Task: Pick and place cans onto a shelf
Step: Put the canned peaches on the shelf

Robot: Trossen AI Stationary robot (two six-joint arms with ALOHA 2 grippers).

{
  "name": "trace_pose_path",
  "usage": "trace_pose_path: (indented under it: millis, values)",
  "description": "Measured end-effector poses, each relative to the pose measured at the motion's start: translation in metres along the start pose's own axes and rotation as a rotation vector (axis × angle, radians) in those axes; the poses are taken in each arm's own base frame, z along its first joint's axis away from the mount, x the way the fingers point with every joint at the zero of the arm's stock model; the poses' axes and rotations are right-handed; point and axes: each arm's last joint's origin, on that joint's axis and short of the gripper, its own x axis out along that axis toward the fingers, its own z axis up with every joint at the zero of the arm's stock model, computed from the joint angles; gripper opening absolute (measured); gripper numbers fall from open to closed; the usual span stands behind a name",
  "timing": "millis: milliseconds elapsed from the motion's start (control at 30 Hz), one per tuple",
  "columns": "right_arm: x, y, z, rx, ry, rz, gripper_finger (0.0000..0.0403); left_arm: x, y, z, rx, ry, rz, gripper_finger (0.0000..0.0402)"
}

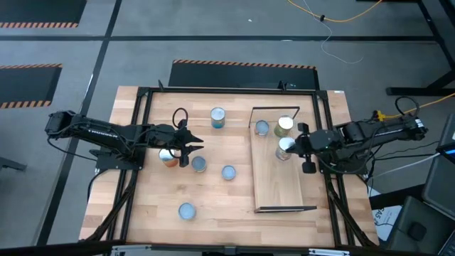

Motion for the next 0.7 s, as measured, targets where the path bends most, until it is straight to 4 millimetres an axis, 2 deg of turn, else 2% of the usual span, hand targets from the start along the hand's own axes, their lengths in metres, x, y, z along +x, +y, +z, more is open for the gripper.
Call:
trace_pose_path:
  millis: [700]
  values:
    - [0.021, -0.001, 0.001, 0.004, 0.113, -0.035, 0.0007, 0.0, 0.0, 0.0, 0.0, 0.0, 0.0, 0.0102]
